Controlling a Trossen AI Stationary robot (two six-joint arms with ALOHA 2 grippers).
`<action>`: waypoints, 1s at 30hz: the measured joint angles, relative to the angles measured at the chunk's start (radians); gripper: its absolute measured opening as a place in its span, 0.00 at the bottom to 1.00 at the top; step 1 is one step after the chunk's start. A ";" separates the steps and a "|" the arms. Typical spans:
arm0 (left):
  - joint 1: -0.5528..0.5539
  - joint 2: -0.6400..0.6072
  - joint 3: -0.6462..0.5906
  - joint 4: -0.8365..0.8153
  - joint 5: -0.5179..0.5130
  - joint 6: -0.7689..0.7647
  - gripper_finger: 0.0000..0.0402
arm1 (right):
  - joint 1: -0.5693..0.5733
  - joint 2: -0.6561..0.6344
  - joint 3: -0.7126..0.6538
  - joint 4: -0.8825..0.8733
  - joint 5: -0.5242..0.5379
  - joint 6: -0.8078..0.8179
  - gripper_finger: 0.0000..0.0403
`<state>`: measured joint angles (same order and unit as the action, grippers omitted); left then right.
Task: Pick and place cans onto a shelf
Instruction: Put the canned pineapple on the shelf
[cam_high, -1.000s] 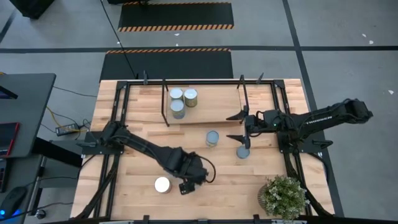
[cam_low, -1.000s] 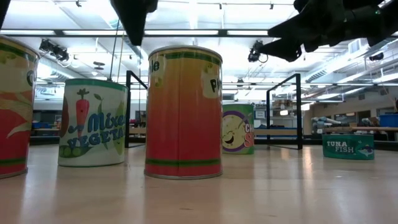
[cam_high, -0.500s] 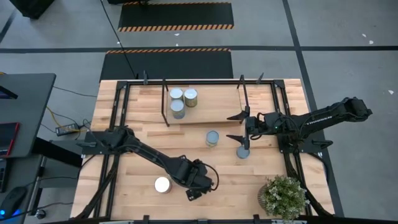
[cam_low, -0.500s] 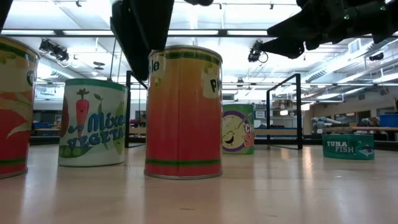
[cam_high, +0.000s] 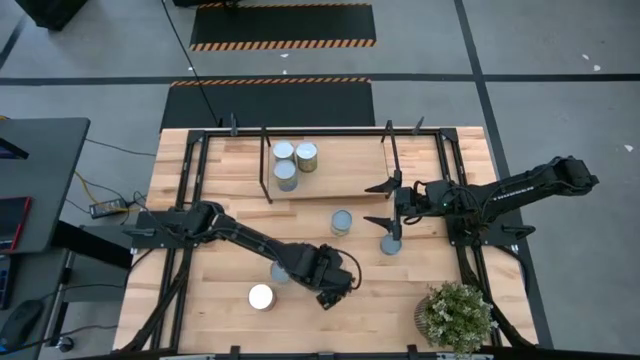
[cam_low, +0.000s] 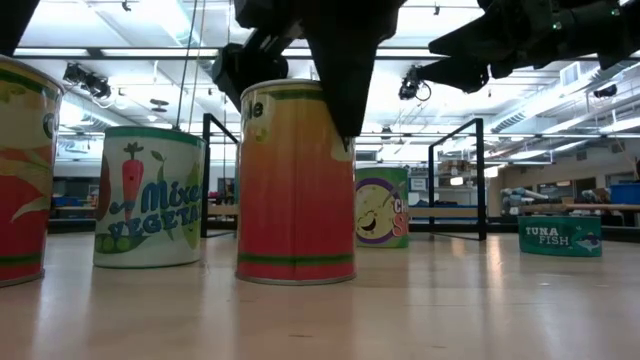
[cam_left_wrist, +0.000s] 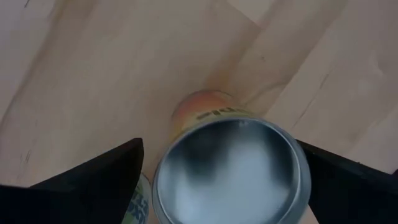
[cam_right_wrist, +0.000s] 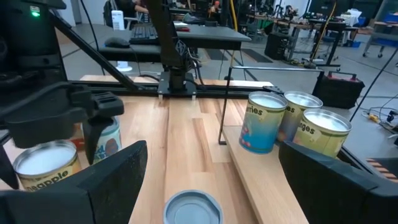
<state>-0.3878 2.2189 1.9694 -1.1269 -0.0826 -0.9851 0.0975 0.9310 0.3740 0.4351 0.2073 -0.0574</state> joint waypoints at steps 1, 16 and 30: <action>0.002 0.000 0.000 -0.001 0.001 -0.005 1.00 | 0.000 0.000 0.000 0.000 0.000 0.000 0.92; 0.019 0.000 0.002 -0.026 0.040 0.057 0.79 | 0.000 0.000 0.000 0.008 0.000 -0.005 0.92; 0.161 -0.006 0.144 -0.243 0.038 0.464 0.81 | 0.000 0.000 0.000 0.003 0.000 -0.008 0.92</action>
<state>-0.2268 2.2124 2.1130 -1.3701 -0.0444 -0.5215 0.0978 0.9310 0.3740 0.4383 0.2070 -0.0651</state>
